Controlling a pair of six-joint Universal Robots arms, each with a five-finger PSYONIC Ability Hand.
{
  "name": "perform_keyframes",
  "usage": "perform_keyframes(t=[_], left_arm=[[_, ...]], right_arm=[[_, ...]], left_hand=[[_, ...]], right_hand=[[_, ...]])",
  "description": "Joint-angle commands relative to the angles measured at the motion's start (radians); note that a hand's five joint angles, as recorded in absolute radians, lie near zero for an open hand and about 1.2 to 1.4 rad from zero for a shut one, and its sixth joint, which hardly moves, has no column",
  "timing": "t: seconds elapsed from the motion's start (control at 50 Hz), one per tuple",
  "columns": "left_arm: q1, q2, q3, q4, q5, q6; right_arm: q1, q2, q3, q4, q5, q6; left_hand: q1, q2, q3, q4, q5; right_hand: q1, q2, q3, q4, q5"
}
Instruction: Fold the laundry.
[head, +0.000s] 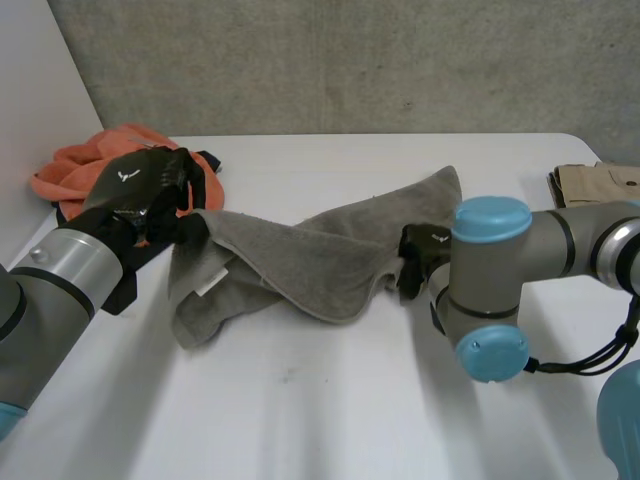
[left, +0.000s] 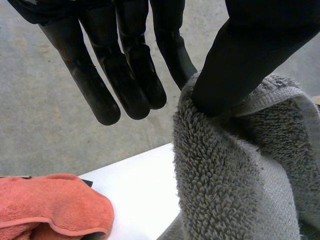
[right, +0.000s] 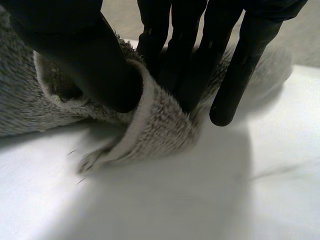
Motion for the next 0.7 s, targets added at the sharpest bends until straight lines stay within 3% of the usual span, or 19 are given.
perform_keyframes(t=[0.02, 0.14, 0.28, 0.42, 0.52, 0.6, 0.7], left_arm=[[0.052, 0.043, 0.018, -0.011, 0.004, -0.022], [0.126, 0.113, 0.072, -0.133, 0.068, -0.022], [0.108, 0.1, 0.086, -0.362, 0.165, 0.024], [0.026, -0.068, 0.077, -0.414, 0.11, 0.205], [0.003, -0.247, 0.161, -0.367, 0.05, 0.308], [-0.015, -0.338, 0.283, -0.335, 0.033, 0.282], [-0.041, -0.41, 0.483, -0.247, 0.009, 0.225]], right_arm=[[-0.092, -0.236, 0.038, 0.02, -0.007, -0.16], [-0.219, -0.548, 0.115, 0.132, -0.249, -0.688], [-0.288, -0.677, 0.097, 0.417, -0.293, -0.9], [-0.356, -0.619, 0.127, 0.638, -0.36, -1.135], [-0.348, -0.521, 0.117, 0.608, -0.316, -1.187], [-0.322, -0.435, 0.063, 0.508, -0.267, -1.174], [-0.284, -0.363, -0.058, 0.199, -0.21, -1.063]], left_hand=[[0.236, 0.198, 0.205, 0.197, 0.241], [0.236, 0.198, 0.205, 0.197, 0.241], [0.236, 0.198, 0.205, 0.197, 0.241], [0.236, 0.198, 0.205, 0.197, 0.241], [0.236, 0.198, 0.205, 0.197, 0.241], [0.236, 0.198, 0.205, 0.197, 0.241], [0.236, 0.198, 0.205, 0.197, 0.241]], right_hand=[[0.289, 0.222, 0.214, 0.206, 0.243], [0.289, 0.222, 0.214, 0.206, 0.243], [0.289, 0.222, 0.214, 0.206, 0.243], [0.289, 0.222, 0.214, 0.206, 0.243], [0.289, 0.222, 0.214, 0.206, 0.243], [0.289, 0.222, 0.214, 0.206, 0.243], [0.289, 0.222, 0.214, 0.206, 0.243]])
